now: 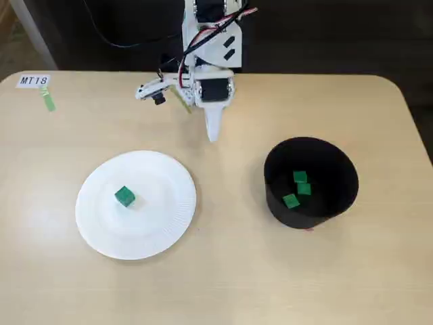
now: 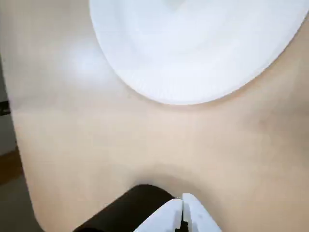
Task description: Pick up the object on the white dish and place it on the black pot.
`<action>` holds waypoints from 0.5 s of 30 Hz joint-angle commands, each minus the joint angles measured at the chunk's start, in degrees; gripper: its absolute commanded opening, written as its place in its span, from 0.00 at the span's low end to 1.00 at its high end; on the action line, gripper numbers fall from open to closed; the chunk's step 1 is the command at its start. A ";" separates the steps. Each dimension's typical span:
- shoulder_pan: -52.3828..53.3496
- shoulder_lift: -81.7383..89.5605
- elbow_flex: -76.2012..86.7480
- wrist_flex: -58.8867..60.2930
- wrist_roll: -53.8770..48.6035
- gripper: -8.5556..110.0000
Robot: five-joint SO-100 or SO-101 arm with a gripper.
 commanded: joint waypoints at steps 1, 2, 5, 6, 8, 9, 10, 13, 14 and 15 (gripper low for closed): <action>2.20 -5.54 -8.44 3.52 1.14 0.07; 3.08 -6.50 -8.61 3.08 1.85 0.07; 6.77 -8.96 -8.61 1.58 4.04 0.07; 8.26 -9.84 -8.61 1.14 4.39 0.07; 11.78 -11.60 -8.88 -0.09 5.71 0.07; 13.71 -12.74 -9.23 -0.53 6.42 0.07; 15.64 -14.33 -10.11 -0.53 7.03 0.07; 20.39 -20.21 -14.50 0.18 8.00 0.07; 21.62 -22.32 -15.91 0.26 8.35 0.07; 22.59 -24.52 -17.58 0.26 8.53 0.07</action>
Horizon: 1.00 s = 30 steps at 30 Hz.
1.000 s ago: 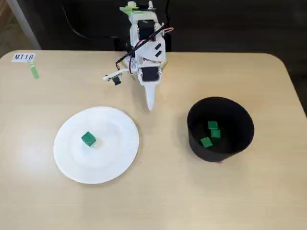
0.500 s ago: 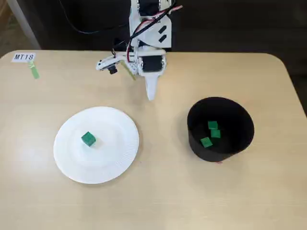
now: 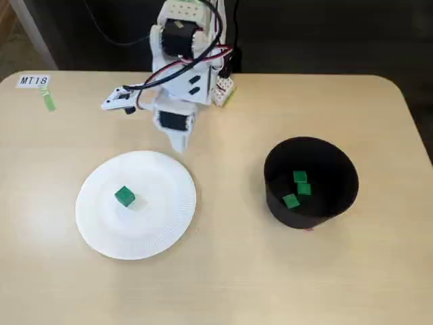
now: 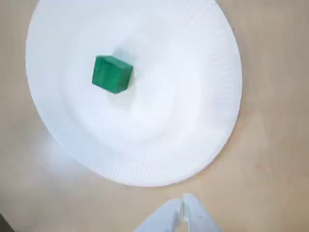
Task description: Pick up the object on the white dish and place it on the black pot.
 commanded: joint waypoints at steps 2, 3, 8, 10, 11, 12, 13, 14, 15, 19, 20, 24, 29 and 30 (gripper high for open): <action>4.22 -6.50 -9.14 0.18 0.44 0.07; 4.83 -8.53 -11.25 0.88 0.79 0.07; 6.86 -15.03 -19.16 2.72 2.99 0.07; 7.38 -16.61 -20.30 2.37 4.22 0.07; 7.73 -17.58 -21.36 2.55 4.48 0.07; 8.00 -18.54 -22.24 2.72 4.48 0.07; 8.26 -19.60 -23.03 2.90 4.57 0.07; 8.61 -20.65 -23.82 3.08 4.57 0.07; 8.96 -21.71 -24.52 3.16 4.57 0.07; 10.37 -25.75 -26.10 2.72 4.31 0.07; 10.55 -26.63 -26.81 2.72 4.31 0.07; 11.07 -29.27 -29.27 2.99 2.37 0.14; 11.07 -29.53 -29.44 2.29 1.76 0.27; 11.07 -29.79 -29.44 2.11 1.85 0.28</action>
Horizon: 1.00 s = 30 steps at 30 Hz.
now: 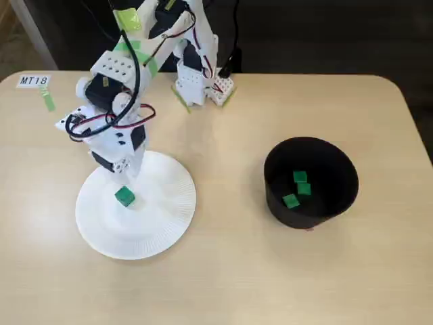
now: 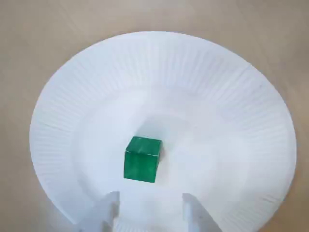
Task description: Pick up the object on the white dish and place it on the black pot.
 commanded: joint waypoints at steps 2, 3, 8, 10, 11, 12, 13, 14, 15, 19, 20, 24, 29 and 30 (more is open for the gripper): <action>0.70 -0.26 -3.34 -0.97 -0.18 0.30; 0.79 -0.70 -3.43 -1.32 -0.26 0.31; 1.05 -3.78 -5.27 -1.58 -1.49 0.31; 1.23 -4.75 -5.36 -1.85 -1.93 0.31; 1.41 -5.19 -5.45 -1.93 -2.20 0.30; 1.58 -5.63 -5.45 -1.93 -2.46 0.30; 1.76 -5.98 -5.45 -1.93 -2.64 0.30; 1.85 -6.33 -5.45 -1.93 -2.81 0.30; 1.93 -6.77 -5.45 -2.02 -2.90 0.30; 2.20 -8.17 -5.98 -3.25 -3.08 0.29; 2.37 -8.70 -6.42 -3.34 -3.08 0.28; 2.46 -10.55 -8.44 -3.34 -2.99 0.27; 2.11 -12.48 -10.37 -3.34 -1.58 0.20; 2.11 -12.57 -10.37 -3.34 -1.05 0.18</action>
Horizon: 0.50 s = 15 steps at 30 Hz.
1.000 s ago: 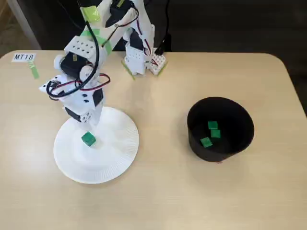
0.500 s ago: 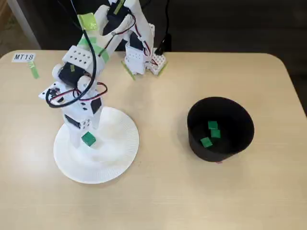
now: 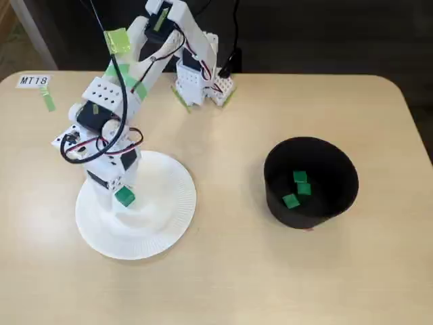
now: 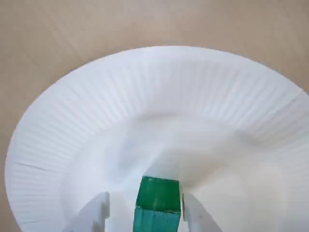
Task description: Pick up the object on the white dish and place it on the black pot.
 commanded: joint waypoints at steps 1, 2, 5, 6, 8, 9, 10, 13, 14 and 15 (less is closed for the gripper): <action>0.00 0.53 -2.99 -0.26 0.97 0.18; -0.18 0.35 -3.25 -0.35 0.97 0.17; -0.62 -0.35 -4.13 -0.18 1.41 0.12; -0.62 -0.44 -4.31 -0.18 1.49 0.11; -0.70 -0.53 -4.57 -0.26 1.93 0.08; -0.79 -0.53 -4.75 -0.26 2.02 0.07; -0.88 -0.62 -4.92 -0.18 2.02 0.07; -1.14 -0.35 -5.63 0.62 1.76 0.07; -1.32 0.26 -6.24 1.41 1.58 0.07; -1.58 1.05 -7.21 2.46 1.41 0.07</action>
